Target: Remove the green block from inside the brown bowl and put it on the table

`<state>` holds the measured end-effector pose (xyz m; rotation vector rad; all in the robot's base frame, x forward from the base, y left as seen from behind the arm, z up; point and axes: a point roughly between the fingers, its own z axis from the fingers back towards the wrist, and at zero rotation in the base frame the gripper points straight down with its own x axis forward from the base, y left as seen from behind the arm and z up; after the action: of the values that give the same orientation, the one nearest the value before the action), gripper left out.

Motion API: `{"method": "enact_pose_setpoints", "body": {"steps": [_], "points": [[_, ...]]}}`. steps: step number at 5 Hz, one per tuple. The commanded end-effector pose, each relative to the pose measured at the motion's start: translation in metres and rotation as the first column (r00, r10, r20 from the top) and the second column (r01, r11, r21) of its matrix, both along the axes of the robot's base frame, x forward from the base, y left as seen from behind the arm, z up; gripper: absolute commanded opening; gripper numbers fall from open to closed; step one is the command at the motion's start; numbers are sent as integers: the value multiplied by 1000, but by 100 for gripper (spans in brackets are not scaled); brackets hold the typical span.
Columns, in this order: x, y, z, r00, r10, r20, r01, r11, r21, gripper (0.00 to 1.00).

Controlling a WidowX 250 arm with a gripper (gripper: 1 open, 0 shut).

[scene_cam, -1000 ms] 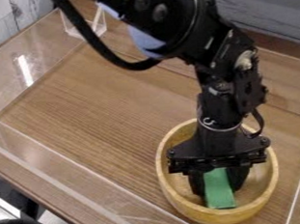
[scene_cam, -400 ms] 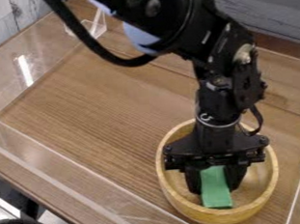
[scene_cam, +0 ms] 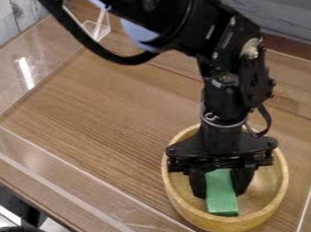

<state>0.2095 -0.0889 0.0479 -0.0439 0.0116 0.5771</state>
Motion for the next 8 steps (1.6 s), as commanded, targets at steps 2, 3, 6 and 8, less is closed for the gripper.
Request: {"method": "enact_pose_setpoints", "body": {"steps": [2, 3, 6, 8], "points": [[11, 0, 19, 998, -7, 66, 9, 1000, -24, 0], [11, 1, 20, 998, -14, 66, 16, 1000, -25, 0], [10, 3, 25, 997, -35, 65, 37, 999, -29, 0], [9, 4, 28, 997, -45, 62, 47, 998, -33, 0]]}}
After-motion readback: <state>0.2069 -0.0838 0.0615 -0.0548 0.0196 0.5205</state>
